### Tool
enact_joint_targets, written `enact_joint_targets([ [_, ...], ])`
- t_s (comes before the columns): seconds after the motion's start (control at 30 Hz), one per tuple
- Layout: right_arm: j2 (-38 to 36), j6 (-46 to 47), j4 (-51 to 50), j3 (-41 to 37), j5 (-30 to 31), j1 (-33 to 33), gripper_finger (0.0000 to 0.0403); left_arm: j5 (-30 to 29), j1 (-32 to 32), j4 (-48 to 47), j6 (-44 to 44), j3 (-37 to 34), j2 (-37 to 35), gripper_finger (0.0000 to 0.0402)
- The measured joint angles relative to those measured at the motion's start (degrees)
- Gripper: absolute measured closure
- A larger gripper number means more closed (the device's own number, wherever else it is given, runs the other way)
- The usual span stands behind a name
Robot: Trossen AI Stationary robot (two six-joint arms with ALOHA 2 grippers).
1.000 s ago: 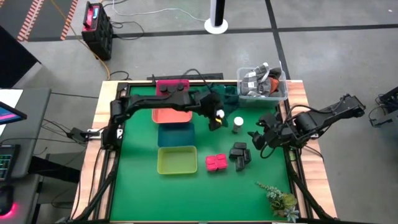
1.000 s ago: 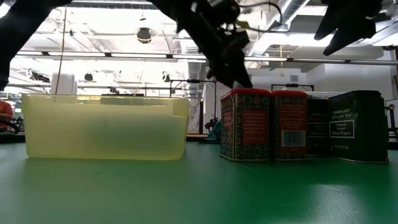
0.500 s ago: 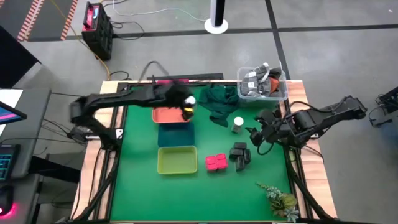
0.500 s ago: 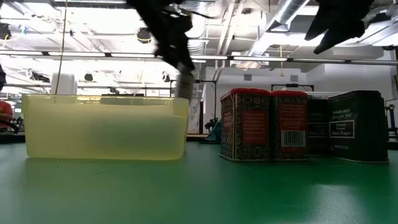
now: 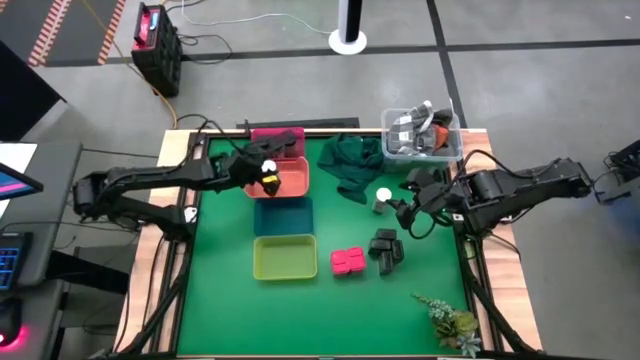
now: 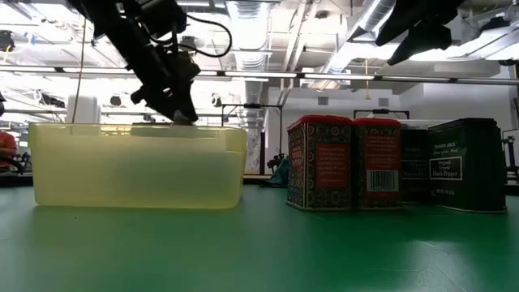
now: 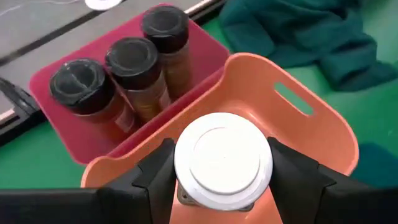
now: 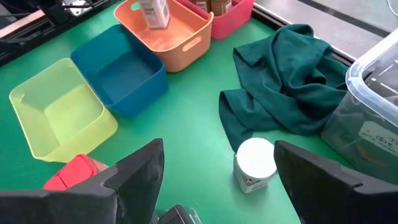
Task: Sort spices by type
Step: Put the left white spice bottle into the orange bin, then put the white spice bottle into the orange bin
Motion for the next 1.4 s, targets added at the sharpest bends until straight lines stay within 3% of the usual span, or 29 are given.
enact_joint_targets([
  [0.23, 0.0, 1.31, -0.07, 0.0, -0.65, -0.11, 0.0076, 1.08, 3.13, -0.65, -3.73, -1.74, 2.62, 0.0193],
  [0.4, 0.0, 1.33, -0.07, 0.0, -0.65, -0.11, 0.0076, 2.42, 3.85, -1.8, -4.33, -1.54, 3.08, 0.0103],
  [0.5, 0.0, 1.34, -0.07, 0.0, -0.67, -0.11, 0.0076, 2.63, 3.77, -2.66, -4.79, -0.38, 2.13, 0.0071],
  [0.8, 0.0, 1.28, -0.06, 0.0, -0.65, -0.11, 0.0076, 0.63, 2.51, -0.89, 4.42, 10.57, 2.09, 0.0074],
  [0.9, 0.04, 1.31, -0.04, 0.0, -0.89, -0.09, 0.0076, 2.68, 0.6, -0.84, 5.47, 14.79, 6.9, 0.0078],
  [1.13, 0.04, 4.72, -1.62, 0.0, -4.96, 0.8, 0.0076, 9.13, -6.67, 1.05, 7.36, 28.1, 25.76, 0.008],
  [1.4, -0.04, 16.95, -15.02, 0.0, -6.86, 8.72, 0.0076, 14.76, -12.77, 2.05, 15.98, 48.41, 42.94, 0.008],
])
